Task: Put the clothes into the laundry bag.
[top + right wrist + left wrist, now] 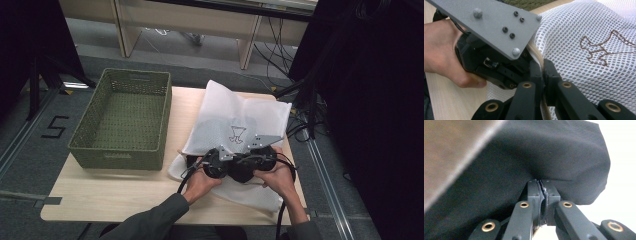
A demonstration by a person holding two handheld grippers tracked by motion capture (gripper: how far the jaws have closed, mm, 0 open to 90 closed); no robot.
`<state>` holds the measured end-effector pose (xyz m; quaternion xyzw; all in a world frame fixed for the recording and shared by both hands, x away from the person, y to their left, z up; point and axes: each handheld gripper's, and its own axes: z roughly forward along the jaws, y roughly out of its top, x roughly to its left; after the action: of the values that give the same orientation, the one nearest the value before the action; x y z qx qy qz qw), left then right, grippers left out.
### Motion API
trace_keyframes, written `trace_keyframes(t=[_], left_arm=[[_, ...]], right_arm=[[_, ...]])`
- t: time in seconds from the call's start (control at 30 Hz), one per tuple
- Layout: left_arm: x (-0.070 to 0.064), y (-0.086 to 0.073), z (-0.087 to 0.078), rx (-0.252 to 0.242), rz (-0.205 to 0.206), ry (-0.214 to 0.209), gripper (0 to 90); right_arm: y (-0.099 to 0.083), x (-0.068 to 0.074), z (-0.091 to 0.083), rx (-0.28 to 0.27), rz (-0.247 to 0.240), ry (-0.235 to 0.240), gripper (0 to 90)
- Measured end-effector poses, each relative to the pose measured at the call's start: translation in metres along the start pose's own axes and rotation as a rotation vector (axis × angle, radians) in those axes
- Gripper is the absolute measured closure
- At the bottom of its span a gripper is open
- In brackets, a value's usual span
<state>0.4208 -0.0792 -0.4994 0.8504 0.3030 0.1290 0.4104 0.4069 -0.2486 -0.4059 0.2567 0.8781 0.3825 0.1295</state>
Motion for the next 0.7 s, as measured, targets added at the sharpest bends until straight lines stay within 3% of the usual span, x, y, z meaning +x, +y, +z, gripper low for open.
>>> trace_keyframes(t=[0.13, 0.43, 0.7], left_arm=[[0.004, 0.0, 0.001, 0.0, -0.027, -0.005, 85.0], [0.009, 0.001, 0.002, 0.003, -0.04, 0.004, 85.0], [0.016, 0.008, 0.004, -0.006, -0.061, 0.035, 85.3]], right_arm=[[-0.001, 0.0, 0.001, 0.004, -0.002, 0.004, 88.4], [-0.002, 0.0, 0.0, 0.009, -0.004, 0.006, 88.4], [-0.003, 0.001, -0.001, 0.009, -0.014, 0.015, 88.4]])
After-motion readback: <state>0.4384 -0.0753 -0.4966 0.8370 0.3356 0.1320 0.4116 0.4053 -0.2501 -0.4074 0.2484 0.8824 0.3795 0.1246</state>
